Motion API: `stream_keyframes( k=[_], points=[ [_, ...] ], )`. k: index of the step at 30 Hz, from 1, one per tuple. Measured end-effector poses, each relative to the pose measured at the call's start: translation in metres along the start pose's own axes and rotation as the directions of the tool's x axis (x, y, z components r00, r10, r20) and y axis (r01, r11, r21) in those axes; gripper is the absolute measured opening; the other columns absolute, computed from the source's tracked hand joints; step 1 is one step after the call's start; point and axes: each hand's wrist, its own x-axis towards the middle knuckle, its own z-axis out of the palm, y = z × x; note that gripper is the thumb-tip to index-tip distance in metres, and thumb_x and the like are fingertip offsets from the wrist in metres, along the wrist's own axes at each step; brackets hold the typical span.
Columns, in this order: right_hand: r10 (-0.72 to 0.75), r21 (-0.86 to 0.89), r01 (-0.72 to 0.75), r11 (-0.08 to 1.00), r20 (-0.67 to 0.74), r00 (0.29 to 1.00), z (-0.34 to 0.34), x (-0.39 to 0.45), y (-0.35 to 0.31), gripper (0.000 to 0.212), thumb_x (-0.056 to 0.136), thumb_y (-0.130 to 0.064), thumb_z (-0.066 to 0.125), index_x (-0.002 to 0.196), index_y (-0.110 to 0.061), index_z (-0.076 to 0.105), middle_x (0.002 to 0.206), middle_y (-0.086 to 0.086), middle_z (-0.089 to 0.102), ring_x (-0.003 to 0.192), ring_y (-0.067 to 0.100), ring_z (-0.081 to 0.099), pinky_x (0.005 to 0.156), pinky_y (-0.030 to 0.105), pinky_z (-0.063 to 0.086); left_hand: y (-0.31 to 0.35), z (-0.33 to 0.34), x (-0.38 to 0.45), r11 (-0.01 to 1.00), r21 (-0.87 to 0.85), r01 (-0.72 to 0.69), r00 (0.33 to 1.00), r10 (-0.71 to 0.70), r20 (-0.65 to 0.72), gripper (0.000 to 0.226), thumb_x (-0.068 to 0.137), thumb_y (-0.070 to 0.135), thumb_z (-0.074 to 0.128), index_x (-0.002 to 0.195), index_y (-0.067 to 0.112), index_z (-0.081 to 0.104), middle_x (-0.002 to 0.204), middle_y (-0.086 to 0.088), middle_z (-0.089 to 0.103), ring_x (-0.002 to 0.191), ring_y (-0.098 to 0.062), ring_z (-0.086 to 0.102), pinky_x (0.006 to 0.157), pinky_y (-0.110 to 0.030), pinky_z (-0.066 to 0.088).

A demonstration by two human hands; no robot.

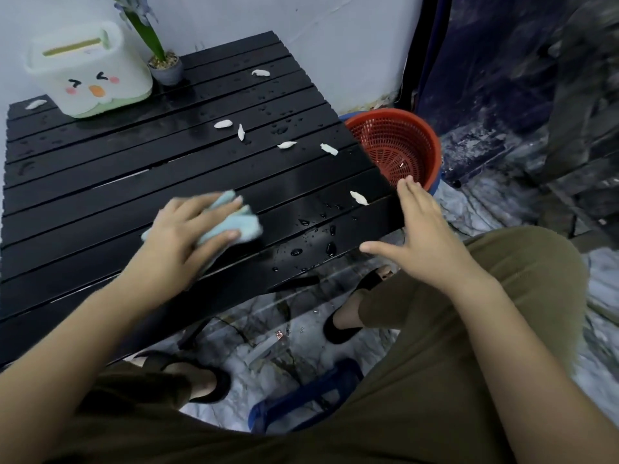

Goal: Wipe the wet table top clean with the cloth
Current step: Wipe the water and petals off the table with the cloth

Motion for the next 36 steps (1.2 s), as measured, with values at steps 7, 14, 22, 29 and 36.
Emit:
stream_keyframes(
  k=[7, 14, 22, 29, 36],
  points=[
    [0.052, 0.16, -0.06, 0.985, 0.057, 0.997, 0.0, 0.006, 0.011, 0.117, 0.072, -0.067, 0.07, 0.159, -0.014, 0.012, 0.164, 0.001, 0.02, 0.15, 0.017, 0.018, 0.118, 0.034, 0.022, 0.018, 0.024, -0.046, 0.999, 0.021, -0.026, 0.997, 0.024, 0.067, 0.057, 0.098, 0.049, 0.049, 0.148, 0.021, 0.049, 0.162, -0.001, 0.035, 0.152, -0.024, 0.028, 0.122, -0.05, 0.027],
    [0.054, 0.174, -0.056, 0.983, 0.012, 0.998, 0.004, 0.008, 0.014, 0.116, 0.071, -0.067, 0.071, 0.158, -0.016, 0.014, 0.163, 0.0, 0.024, 0.149, 0.018, 0.022, 0.117, 0.034, 0.025, 0.061, 0.074, 0.052, 0.975, 0.11, -0.191, 0.981, 0.186, 0.05, 0.053, 0.102, 0.047, 0.046, 0.148, 0.021, 0.05, 0.158, -0.008, 0.042, 0.141, -0.032, 0.043, 0.119, -0.048, 0.031],
    [0.032, 0.182, -0.027, 0.983, -0.026, 0.999, 0.005, 0.011, 0.016, 0.118, 0.067, -0.066, 0.074, 0.158, -0.015, 0.019, 0.16, 0.001, 0.03, 0.147, 0.017, 0.025, 0.114, 0.03, 0.026, 0.105, 0.119, 0.185, 0.987, 0.13, -0.095, 0.994, 0.1, -0.038, 0.056, 0.098, 0.049, 0.039, 0.139, 0.017, 0.06, 0.141, -0.012, 0.059, 0.11, -0.037, 0.056, 0.092, -0.05, 0.047],
    [0.043, 0.24, -0.043, 0.97, 0.005, 0.999, 0.003, 0.011, 0.016, 0.119, 0.068, -0.066, 0.074, 0.158, -0.016, 0.015, 0.163, -0.002, 0.023, 0.149, 0.014, 0.019, 0.116, 0.029, 0.021, 0.104, 0.102, 0.228, 0.999, 0.038, 0.006, 0.988, 0.0, -0.152, 0.057, 0.1, 0.057, 0.039, 0.145, 0.026, 0.053, 0.139, -0.006, 0.059, 0.115, -0.035, 0.053, 0.099, -0.046, 0.041],
    [0.047, 0.254, -0.049, 0.966, 0.016, 0.999, 0.003, 0.009, 0.016, 0.118, 0.067, -0.063, 0.077, 0.158, -0.018, 0.016, 0.162, -0.004, 0.024, 0.148, 0.013, 0.02, 0.115, 0.027, 0.021, 0.069, 0.042, 0.105, 0.979, 0.021, -0.203, 0.979, 0.204, -0.02, 0.05, 0.103, 0.042, 0.048, 0.147, 0.019, 0.05, 0.146, -0.004, 0.053, 0.121, -0.028, 0.053, 0.107, -0.043, 0.039]
  ],
)
